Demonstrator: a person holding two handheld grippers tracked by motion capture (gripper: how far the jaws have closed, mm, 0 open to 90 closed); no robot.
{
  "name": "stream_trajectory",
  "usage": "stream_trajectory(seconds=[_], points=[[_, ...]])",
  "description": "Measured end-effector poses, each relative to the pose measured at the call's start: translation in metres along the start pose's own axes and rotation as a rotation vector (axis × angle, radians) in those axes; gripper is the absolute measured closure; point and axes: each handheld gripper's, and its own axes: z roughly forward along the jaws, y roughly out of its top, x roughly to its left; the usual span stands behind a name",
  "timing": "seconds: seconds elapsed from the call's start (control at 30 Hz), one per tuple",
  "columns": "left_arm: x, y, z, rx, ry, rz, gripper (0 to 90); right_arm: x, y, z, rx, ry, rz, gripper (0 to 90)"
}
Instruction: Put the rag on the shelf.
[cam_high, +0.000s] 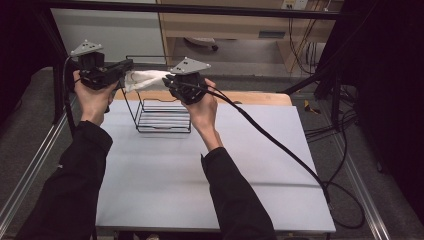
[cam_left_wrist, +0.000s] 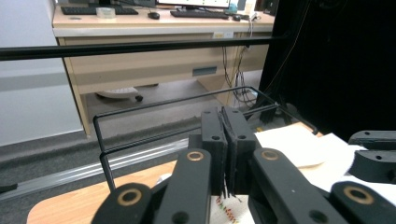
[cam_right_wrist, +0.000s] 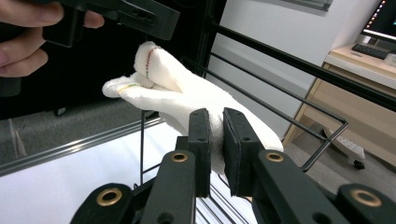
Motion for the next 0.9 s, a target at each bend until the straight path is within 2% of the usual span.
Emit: stream_trajectory(seconds=[0.23, 0.4, 0.53, 0.67, 0.77, 0.9], points=[[0.002, -0.017, -0.004, 0.050, -0.038, -0.012, 89.5, 0.000, -0.004, 0.000, 0.012, 0.011, 0.002, 81.1], [0.001, -0.028, -0.007, 0.065, -0.051, 0.001, 89.5, 0.002, -0.005, -0.002, 0.022, 0.021, -0.001, 77.8], [0.000, -0.034, -0.006, 0.077, -0.053, 0.006, 89.5, 0.002, -0.004, -0.003, 0.004, 0.032, -0.006, 70.0], [0.001, -0.040, -0.001, 0.087, -0.050, 0.003, 89.5, 0.000, -0.001, -0.005, -0.018, 0.048, 0.024, 67.8], [0.002, -0.045, 0.002, 0.095, -0.049, 0.001, 89.5, 0.000, -0.002, -0.004, -0.002, 0.060, 0.045, 74.2], [0.003, -0.049, 0.007, 0.102, -0.046, 0.000, 89.5, 0.002, -0.010, 0.007, 0.067, 0.070, 0.064, 85.9]])
